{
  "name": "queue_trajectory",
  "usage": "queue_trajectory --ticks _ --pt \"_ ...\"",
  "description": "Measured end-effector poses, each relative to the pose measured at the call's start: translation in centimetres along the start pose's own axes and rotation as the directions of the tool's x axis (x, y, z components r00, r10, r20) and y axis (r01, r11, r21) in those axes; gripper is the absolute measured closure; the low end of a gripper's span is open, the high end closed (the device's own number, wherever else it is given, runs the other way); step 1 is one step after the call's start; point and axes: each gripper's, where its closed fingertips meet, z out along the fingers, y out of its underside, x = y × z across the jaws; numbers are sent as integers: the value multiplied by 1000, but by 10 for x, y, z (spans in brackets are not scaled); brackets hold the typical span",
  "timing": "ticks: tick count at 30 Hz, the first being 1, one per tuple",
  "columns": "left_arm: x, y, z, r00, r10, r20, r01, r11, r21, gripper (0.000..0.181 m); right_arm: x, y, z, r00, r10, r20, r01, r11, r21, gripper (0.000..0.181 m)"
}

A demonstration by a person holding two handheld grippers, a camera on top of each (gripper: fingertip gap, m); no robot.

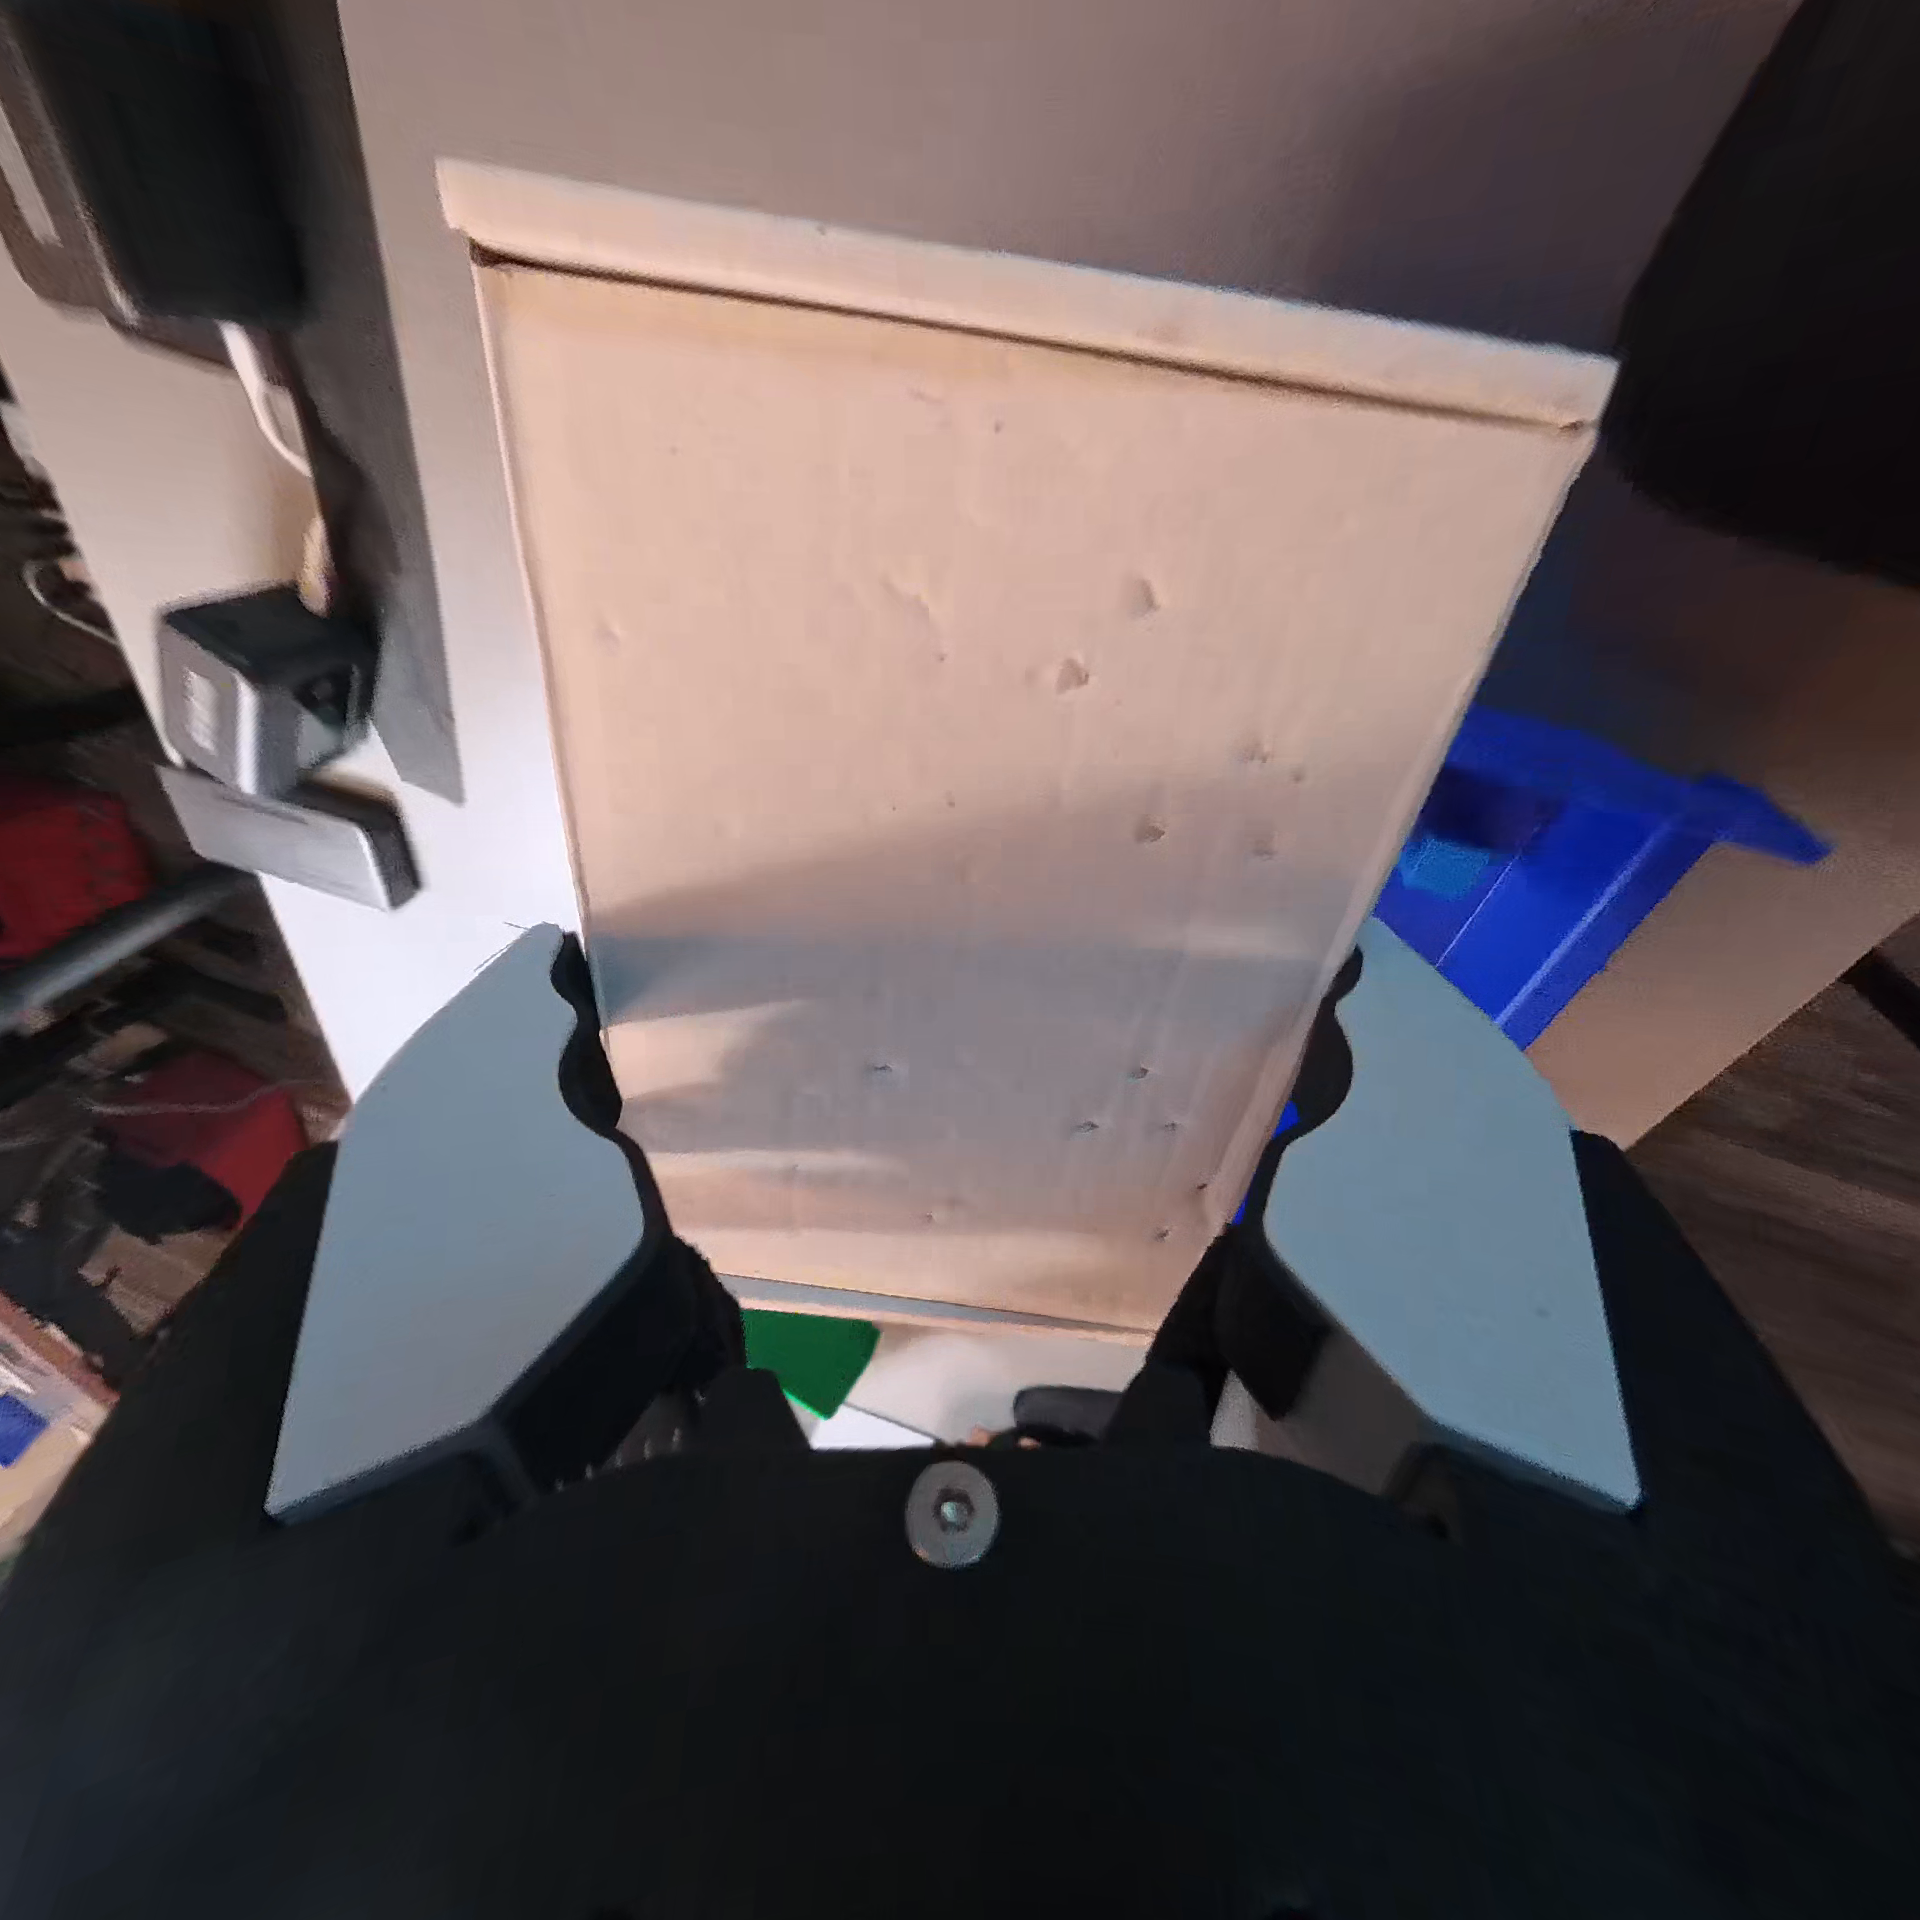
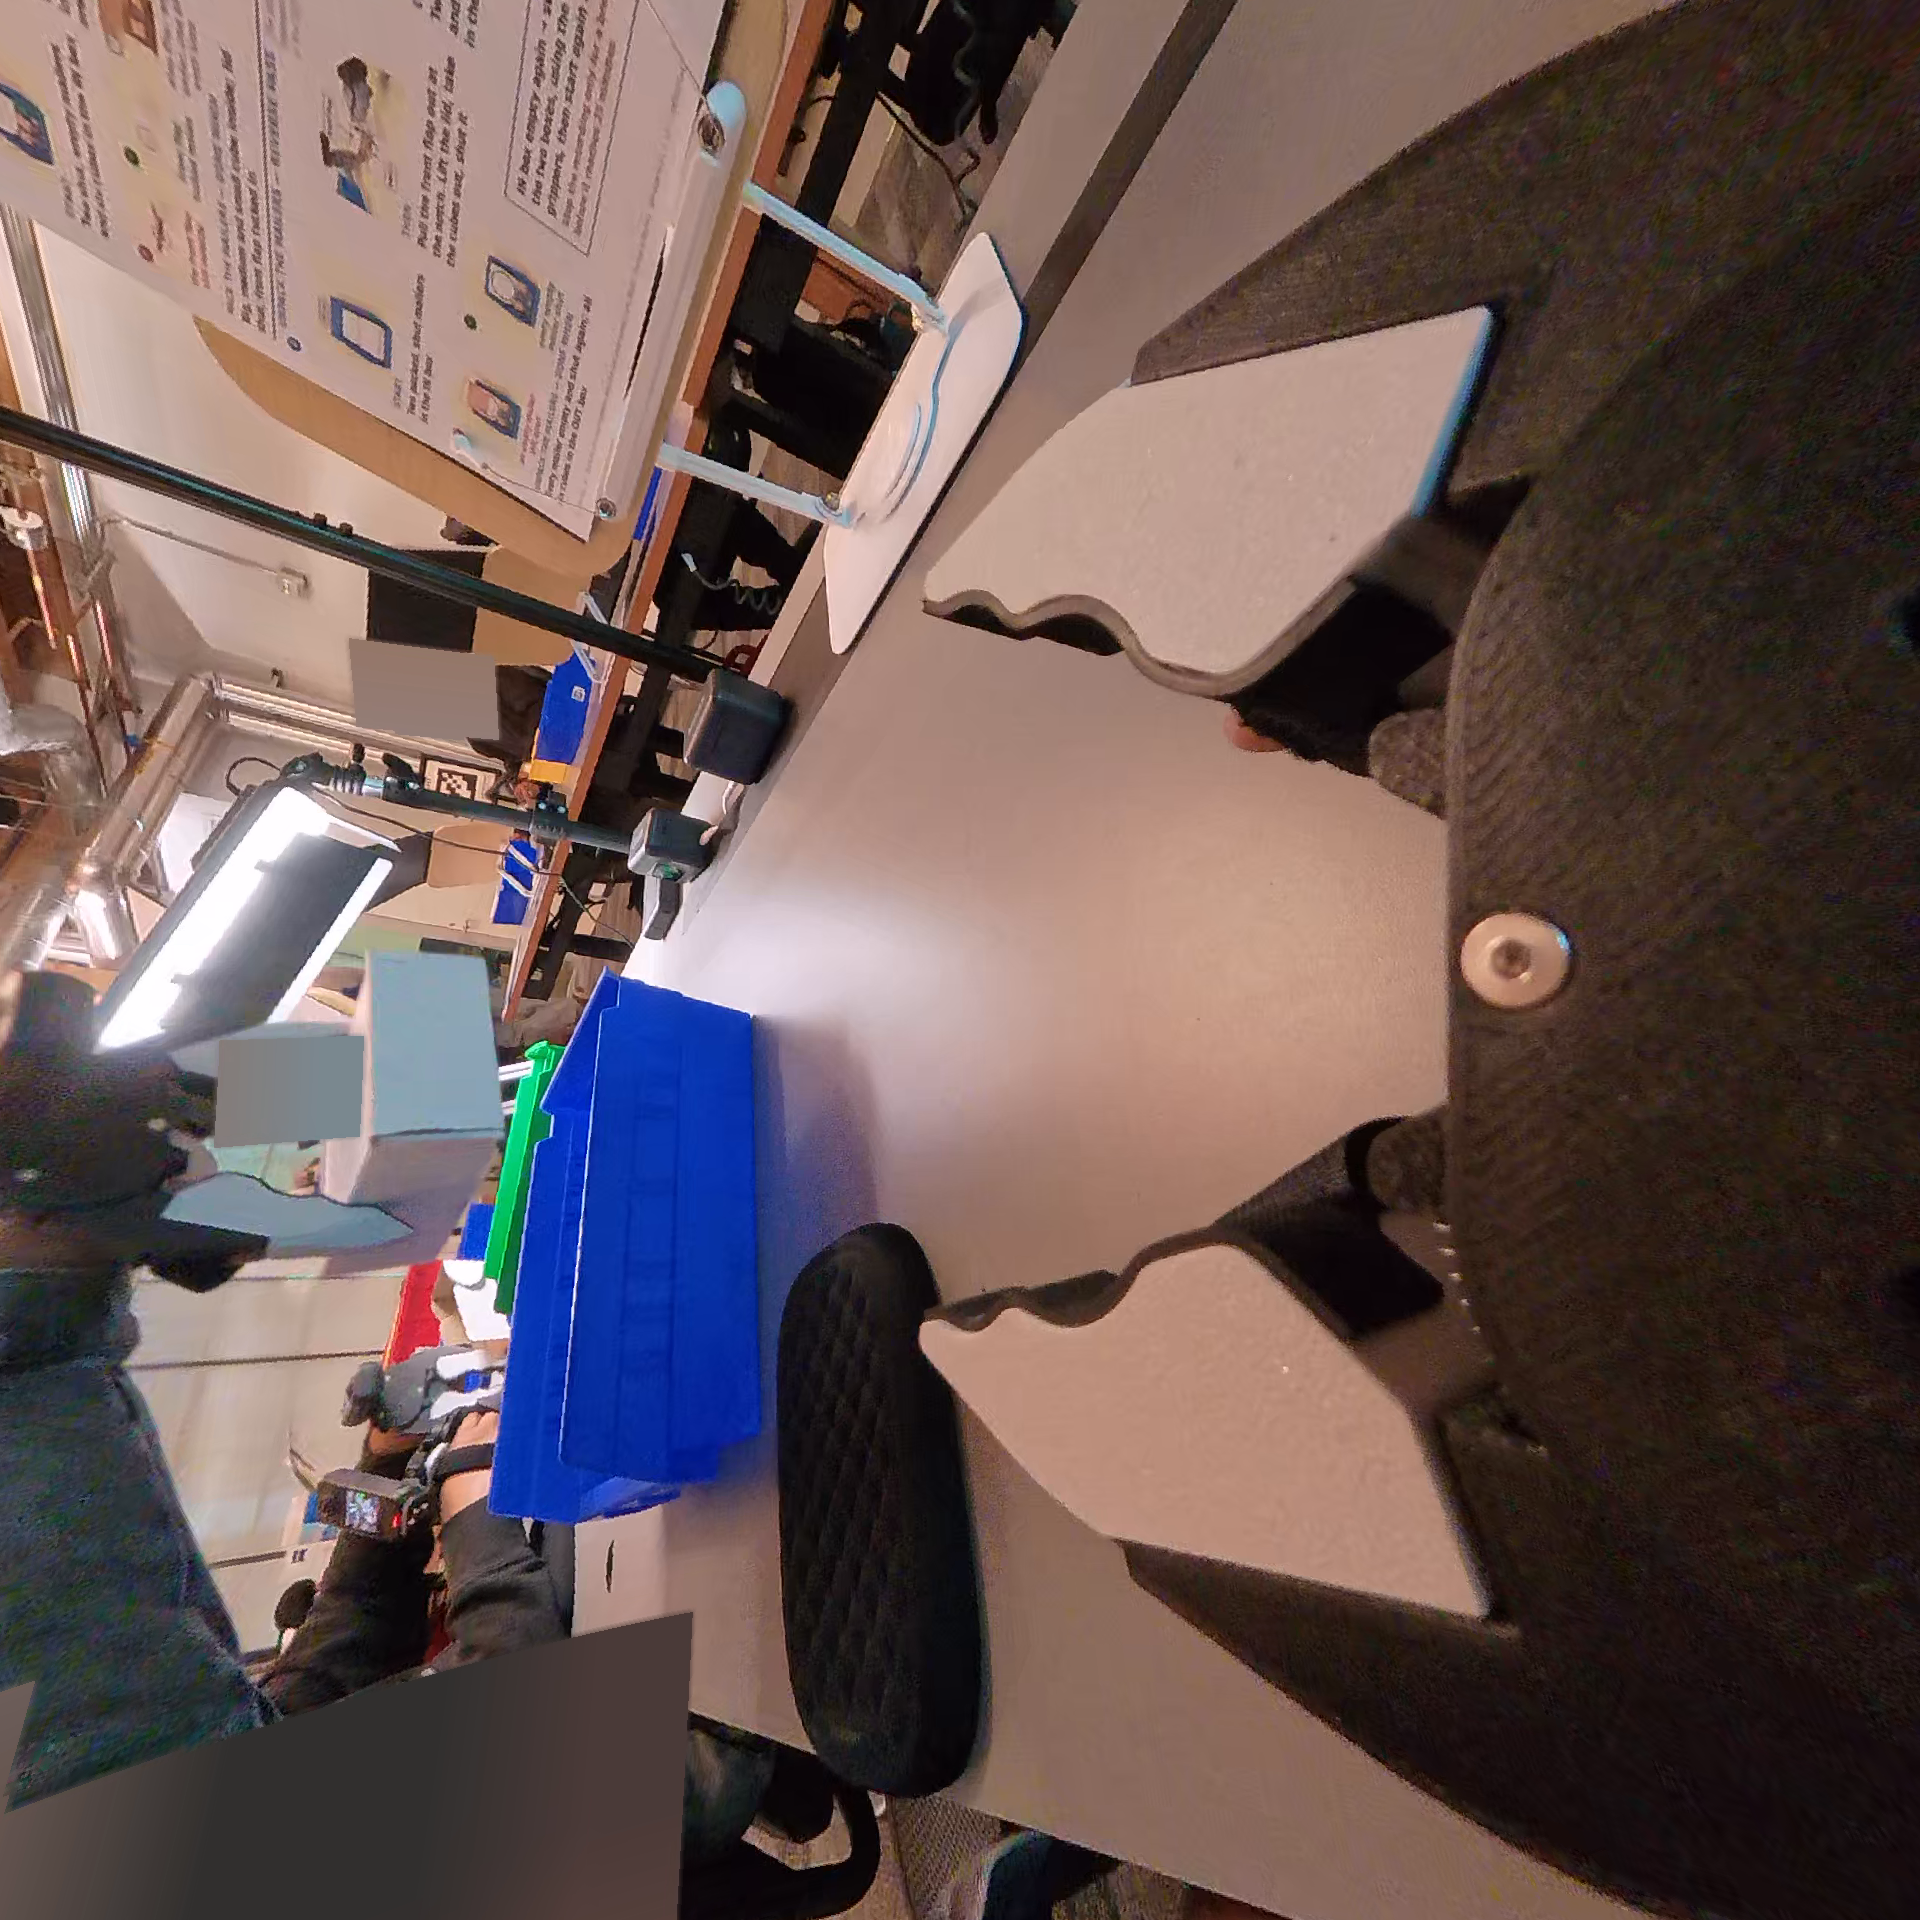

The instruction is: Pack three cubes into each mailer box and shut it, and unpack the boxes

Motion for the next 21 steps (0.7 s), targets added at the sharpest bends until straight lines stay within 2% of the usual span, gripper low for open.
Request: queue_trajectory --ticks 1,6,12,17,21 --pt "4 -14 -3 1000 24 1 -24 1000 7 52 0 0 0 1000 -1 0 1 1000 -1 63" --pt "28 -87 6 989 147 -26 -147 989 22 52 0 0 0 1000 3 2 -3 1000 -1 63" --pt "69 -175 41 961 272 -54 -264 958 112 52 0 1 0 1000 6 6 -6 1000 -3 63" --pt "106 -224 77 946 307 -101 -292 946 142 52 1 1 0 1000 11 6 -11 1000 -5 63" --pt "127 -244 96 944 308 -115 -296 949 113 52 1 2 0 1000 16 4 -16 1000 -7 64"
